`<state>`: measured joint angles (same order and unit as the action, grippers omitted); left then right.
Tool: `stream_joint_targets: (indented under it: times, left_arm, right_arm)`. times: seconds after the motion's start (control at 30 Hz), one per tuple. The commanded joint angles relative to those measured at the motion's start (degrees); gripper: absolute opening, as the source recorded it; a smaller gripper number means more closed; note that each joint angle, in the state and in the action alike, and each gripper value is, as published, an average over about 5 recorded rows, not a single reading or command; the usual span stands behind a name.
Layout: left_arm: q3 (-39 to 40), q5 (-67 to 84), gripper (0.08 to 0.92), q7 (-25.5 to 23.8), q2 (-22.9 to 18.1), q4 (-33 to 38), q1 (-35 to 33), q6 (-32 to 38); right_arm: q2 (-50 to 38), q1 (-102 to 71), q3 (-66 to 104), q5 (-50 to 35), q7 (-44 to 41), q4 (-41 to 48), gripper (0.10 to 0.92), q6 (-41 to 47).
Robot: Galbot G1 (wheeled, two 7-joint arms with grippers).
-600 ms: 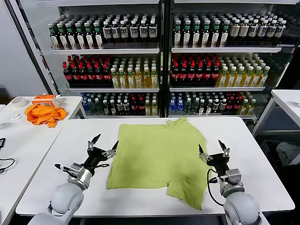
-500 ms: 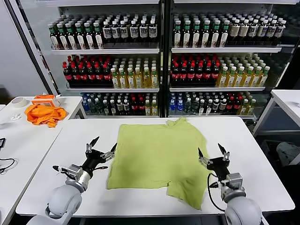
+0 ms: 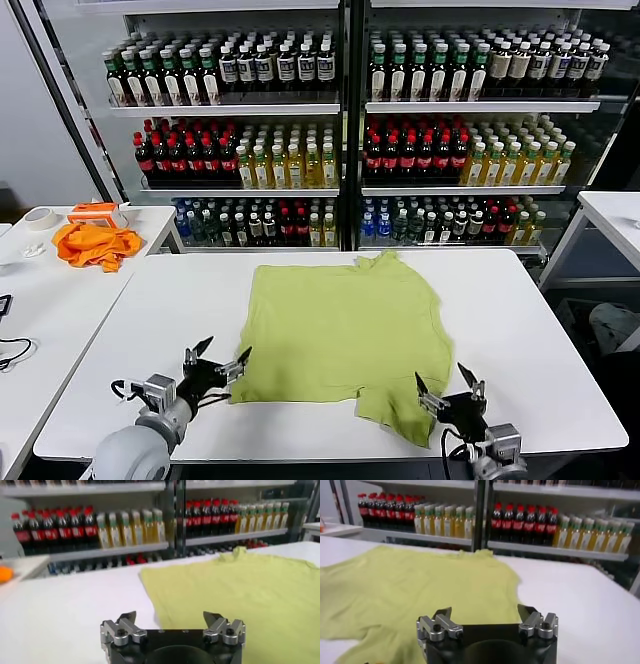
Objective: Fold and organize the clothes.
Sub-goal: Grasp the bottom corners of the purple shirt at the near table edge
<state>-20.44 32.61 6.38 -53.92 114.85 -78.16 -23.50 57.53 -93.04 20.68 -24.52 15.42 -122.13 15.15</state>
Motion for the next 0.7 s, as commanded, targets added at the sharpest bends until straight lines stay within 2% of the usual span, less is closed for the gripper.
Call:
stream_joint_targets:
  times: [0.03, 0.23, 0.7]
  left_arm:
    - [-0.51, 4.49, 0.823, 1.77, 0.53, 3.78, -6.74, -6.07]
    - [-0.91, 4.45, 0.823, 2.74, 0.2, 4.15, -8.58, -5.9]
    - [-0.65, 3.92, 0.823, 5.19, -1.96, 2.85, -8.26, -4.46]
  right_arm:
    - [0.19, -3.09, -1.75, -0.82, 1.37, -0.98, 0.823, 0.07]
    - [0.47, -3.25, -2.35, -1.46, 3.13, -1.09, 0.823, 0.14]
    - [1.36, -3.08, -4.22, -2.82, 7.21, -1.4, 0.823, 1.36]
